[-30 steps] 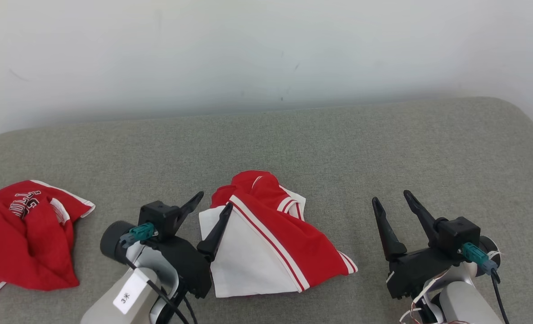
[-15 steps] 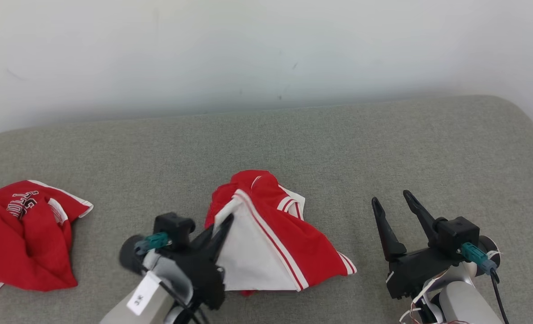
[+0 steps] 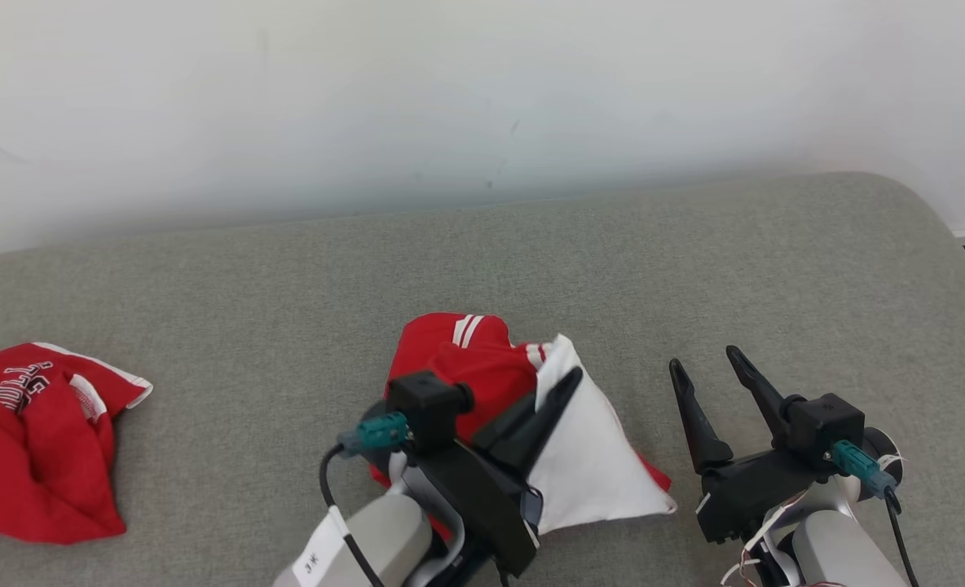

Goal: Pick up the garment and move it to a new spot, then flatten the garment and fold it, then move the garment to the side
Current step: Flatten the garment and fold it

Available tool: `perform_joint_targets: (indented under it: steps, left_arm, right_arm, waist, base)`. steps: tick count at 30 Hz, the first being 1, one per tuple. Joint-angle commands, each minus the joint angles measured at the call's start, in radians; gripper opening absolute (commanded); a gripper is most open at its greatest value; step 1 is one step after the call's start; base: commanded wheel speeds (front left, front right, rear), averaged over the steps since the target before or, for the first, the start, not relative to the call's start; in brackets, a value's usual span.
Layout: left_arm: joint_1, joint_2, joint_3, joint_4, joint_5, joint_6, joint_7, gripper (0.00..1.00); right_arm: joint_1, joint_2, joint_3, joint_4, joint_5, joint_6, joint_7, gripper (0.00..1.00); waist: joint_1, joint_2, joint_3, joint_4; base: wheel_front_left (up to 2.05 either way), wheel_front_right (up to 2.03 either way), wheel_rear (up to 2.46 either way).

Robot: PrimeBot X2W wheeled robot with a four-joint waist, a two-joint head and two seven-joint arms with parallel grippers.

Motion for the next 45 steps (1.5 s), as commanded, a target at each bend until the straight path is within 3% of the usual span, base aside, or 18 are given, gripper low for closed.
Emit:
perform_joint_targets:
  steps: [1,7,8,9,10,16,22,28,35,45]
  left_arm:
    - [0.017,-0.004,-0.016,-0.002,-0.006,0.000,-0.004,0.00]
    - [0.065,-0.017,-0.092,0.022,-0.064,-0.001,-0.009,0.00]
    - [0.066,-0.018,-0.111,0.036,-0.060,-0.001,-0.008,0.09]
    - [0.067,-0.018,-0.120,0.057,-0.060,0.000,-0.008,0.41]
    - [0.066,-0.019,-0.131,0.073,-0.065,-0.001,-0.008,1.00]
    - [0.018,-0.021,-0.168,0.090,-0.069,0.001,-0.009,1.00]
    - [-0.028,-0.020,-0.117,0.010,-0.040,0.046,-0.010,1.00]
    - [-0.044,0.038,-0.055,-0.019,-0.044,0.084,-0.008,1.00]
    - [-0.089,0.118,-0.011,0.075,-0.035,0.108,0.007,1.00]
    - [-0.124,0.095,-0.048,0.284,-0.078,0.033,0.108,1.00]
  right_arm:
    - [0.001,-0.005,-0.003,-0.004,0.005,0.000,-0.005,1.00]
    - [-0.001,-0.005,-0.005,-0.012,0.003,0.000,-0.005,1.00]
    - [-0.002,-0.005,-0.006,-0.012,0.002,0.000,-0.005,1.00]
    - [-0.003,-0.005,-0.007,-0.012,0.001,0.000,-0.005,1.00]
    - [-0.005,-0.005,-0.007,-0.012,0.000,0.000,-0.005,1.00]
    - [-0.002,-0.005,-0.013,-0.009,-0.001,0.000,-0.005,1.00]
    - [0.011,-0.005,-0.018,-0.011,0.004,0.000,-0.005,1.00]
    - [0.010,-0.005,-0.015,-0.008,0.008,0.000,-0.005,1.00]
    - [-0.002,-0.005,-0.005,-0.006,0.011,0.000,-0.005,1.00]
    - [-0.010,-0.005,0.004,0.003,0.009,0.000,-0.005,1.00]
  waist:
    - [0.0000,-0.0001,0.003,-0.009]
    - [0.0000,-0.0001,0.012,-0.018]
    - [0.0000,-0.0001,0.013,-0.019]
    - [0.0000,-0.0001,0.014,-0.019]
    - [0.0000,-0.0001,0.015,-0.018]
    - [0.0000,-0.0001,0.014,-0.010]
    - [0.0000,-0.0001,0.008,0.005]
    - [0.0000,-0.0001,0.006,0.012]
    - [0.0000,-0.0001,0.011,0.005]
    - [0.0000,-0.0001,0.011,-0.016]
  base:
    - [0.00,0.00,0.00]
    - [0.00,0.00,0.00]
    - [0.00,0.00,0.00]
    - [0.00,0.00,0.00]
    - [0.00,0.00,0.00]
    - [0.00,0.00,0.00]
    - [0.00,0.00,0.00]
    - [0.00,0.00,0.00]
    - [0.00,0.00,0.00]
    - [0.00,0.00,0.00]
